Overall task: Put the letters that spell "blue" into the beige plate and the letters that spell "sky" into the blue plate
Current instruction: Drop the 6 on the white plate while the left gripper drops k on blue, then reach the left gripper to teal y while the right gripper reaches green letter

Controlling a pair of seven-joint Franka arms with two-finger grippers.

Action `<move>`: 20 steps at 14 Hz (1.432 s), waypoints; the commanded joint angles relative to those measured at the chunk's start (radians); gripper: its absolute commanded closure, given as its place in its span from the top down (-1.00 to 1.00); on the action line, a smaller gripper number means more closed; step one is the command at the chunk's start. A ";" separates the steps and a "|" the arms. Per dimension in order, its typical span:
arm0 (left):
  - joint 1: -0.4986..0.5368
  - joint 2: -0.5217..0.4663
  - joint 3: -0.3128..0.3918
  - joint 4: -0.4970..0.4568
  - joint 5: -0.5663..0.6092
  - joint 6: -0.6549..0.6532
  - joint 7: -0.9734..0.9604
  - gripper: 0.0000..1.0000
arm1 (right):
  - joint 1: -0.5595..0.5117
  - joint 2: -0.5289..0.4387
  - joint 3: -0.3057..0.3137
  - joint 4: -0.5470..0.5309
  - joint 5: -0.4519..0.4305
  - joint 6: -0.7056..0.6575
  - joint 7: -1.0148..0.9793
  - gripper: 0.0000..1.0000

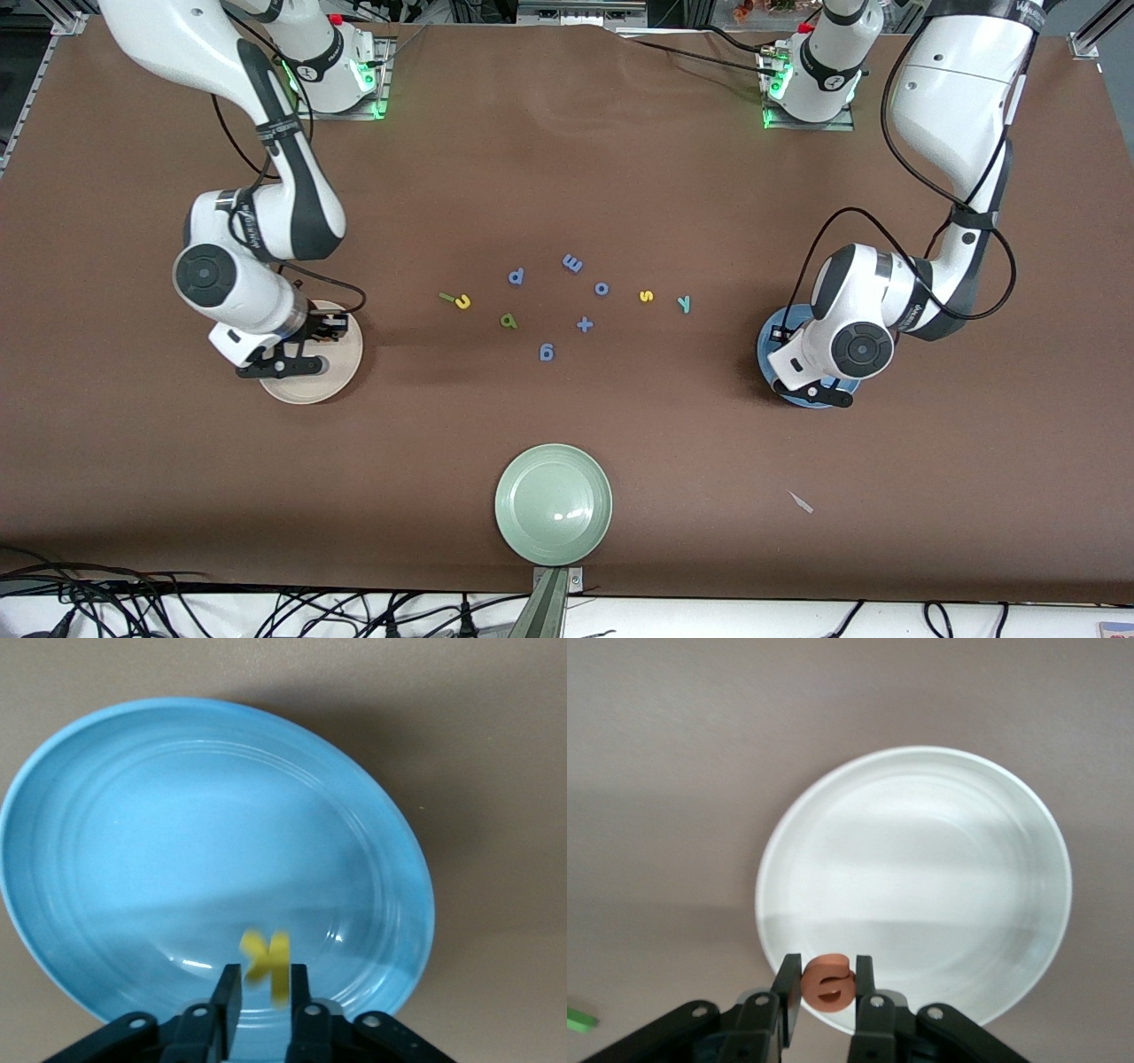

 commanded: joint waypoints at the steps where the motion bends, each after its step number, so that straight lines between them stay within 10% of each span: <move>1: 0.011 -0.027 -0.020 0.004 0.026 -0.010 0.013 1.00 | 0.007 -0.028 -0.001 -0.071 0.057 0.035 -0.040 -0.42; 4: 0.005 -0.064 -0.077 0.005 0.009 -0.030 -0.007 1.00 | 0.007 -0.029 -0.001 -0.072 0.060 0.035 -0.028 0.42; 10: -0.001 -0.085 -0.261 -0.070 0.018 0.031 -0.303 1.00 | 0.013 -0.032 0.046 -0.065 0.062 0.033 0.128 0.43; 20: -0.042 -0.090 -0.292 -0.291 0.095 0.342 -0.536 1.00 | 0.020 -0.020 0.261 -0.200 0.062 0.228 0.648 0.43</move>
